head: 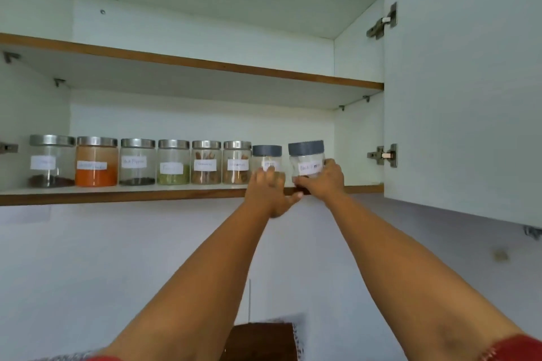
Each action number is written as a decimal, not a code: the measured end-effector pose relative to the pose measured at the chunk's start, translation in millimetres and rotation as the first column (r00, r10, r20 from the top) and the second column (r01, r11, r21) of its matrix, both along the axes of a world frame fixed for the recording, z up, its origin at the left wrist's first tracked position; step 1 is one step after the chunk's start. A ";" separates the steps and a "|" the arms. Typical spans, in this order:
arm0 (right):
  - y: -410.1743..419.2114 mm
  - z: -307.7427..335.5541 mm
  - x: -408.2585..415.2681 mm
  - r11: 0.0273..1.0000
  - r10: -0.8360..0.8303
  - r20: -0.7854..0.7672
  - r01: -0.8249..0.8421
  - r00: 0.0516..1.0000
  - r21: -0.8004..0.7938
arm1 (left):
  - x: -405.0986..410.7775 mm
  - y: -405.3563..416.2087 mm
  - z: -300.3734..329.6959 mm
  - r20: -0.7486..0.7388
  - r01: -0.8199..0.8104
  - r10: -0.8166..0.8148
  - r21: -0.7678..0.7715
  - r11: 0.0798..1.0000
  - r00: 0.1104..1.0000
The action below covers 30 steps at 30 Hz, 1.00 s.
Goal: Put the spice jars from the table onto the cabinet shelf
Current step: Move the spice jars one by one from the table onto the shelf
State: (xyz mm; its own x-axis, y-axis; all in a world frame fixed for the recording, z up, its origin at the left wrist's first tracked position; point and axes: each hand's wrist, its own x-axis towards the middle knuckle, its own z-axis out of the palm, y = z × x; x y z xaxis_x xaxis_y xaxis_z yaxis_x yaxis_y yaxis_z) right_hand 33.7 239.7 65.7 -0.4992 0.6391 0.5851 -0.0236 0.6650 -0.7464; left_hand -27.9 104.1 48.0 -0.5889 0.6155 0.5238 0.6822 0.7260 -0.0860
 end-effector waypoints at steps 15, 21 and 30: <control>42.6 21.2 -94.7 0.999 -0.045 0.461 0.041 0.886 0.017 | -22.5 15.0 -23.0 -0.116 -0.179 0.173 -0.048 0.983 0.978; 42.7 14.6 -94.8 0.995 -0.100 0.481 0.087 0.871 0.050 | -20.3 15.7 -19.8 -0.090 -0.200 0.192 -0.085 0.976 0.977; 19.2 -50.4 -48.7 0.859 -0.302 0.073 0.238 0.951 0.454 | -12.7 13.8 -18.0 -0.041 -0.221 0.218 -0.168 0.961 0.975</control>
